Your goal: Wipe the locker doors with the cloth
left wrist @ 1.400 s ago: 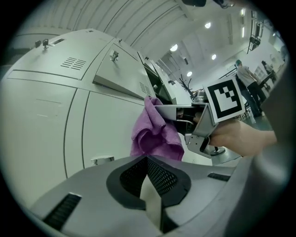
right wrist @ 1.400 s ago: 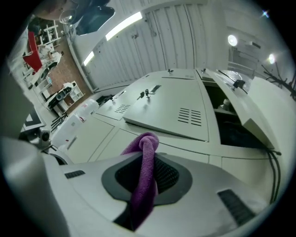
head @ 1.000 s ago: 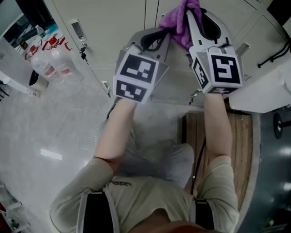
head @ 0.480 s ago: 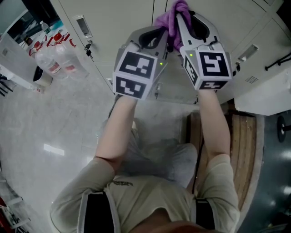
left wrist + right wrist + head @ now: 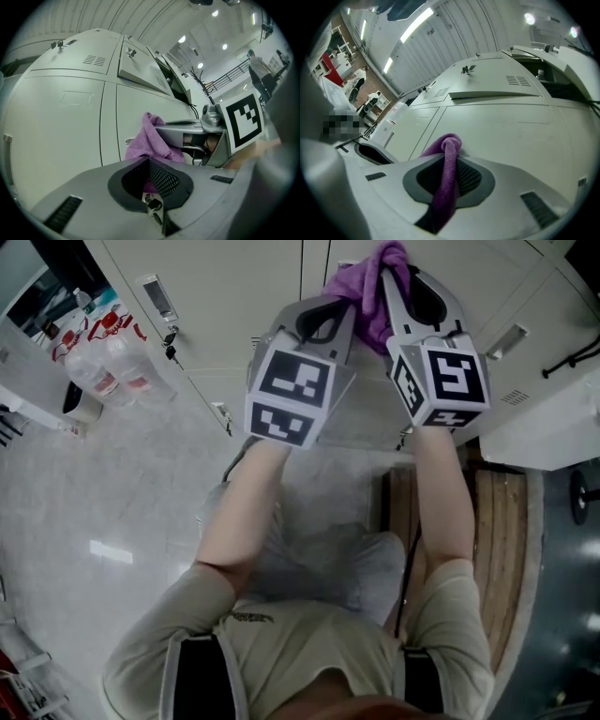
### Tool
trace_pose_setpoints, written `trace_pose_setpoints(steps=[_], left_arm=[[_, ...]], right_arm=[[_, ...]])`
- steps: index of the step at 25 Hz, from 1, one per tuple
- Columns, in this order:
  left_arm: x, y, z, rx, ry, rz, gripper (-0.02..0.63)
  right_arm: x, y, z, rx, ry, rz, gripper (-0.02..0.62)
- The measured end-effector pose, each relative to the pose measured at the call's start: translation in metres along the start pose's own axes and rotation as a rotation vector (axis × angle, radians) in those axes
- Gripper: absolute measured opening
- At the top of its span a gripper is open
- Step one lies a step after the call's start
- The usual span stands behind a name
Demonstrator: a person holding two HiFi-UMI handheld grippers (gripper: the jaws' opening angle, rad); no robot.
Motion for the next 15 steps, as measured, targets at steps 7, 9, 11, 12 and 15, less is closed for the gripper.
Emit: trace_pose_setpoints(steps=[7,9,11,12,15], left_arm=[[-0.004,-0.021,-0.022,0.06,0.001,-0.021,0.002],[-0.005,-0.028,-0.029,0.078,0.003,-0.028,0.002],[-0.005,-0.036,-0.035,0.097,0.005,-0.032,0.002],[-0.005,-0.04,-0.039,0.106,0.008,-0.034,0.002],[-0.004,-0.052,-0.049,0.13,0.015,-0.04,0.002]], right_arm=[[0.008,0.012,-0.035,0.066,0.017,0.024,0.054],[0.011,0.017,-0.048,0.09,0.022,0.032,0.054],[0.015,0.022,-0.061,0.115,0.029,0.042,0.054],[0.017,0.024,-0.068,0.127,0.032,0.047,0.054],[0.023,0.031,-0.087,0.162,0.037,0.06,0.054]])
Point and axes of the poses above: the fingertips, and each gripper's own axes: y backward along the fingers, z to its left, x out of its underside, the point moved 2 cm from there along y, backward along the fingers, and after that the axes turned 14 degrees about x, right-handed, at the moved point
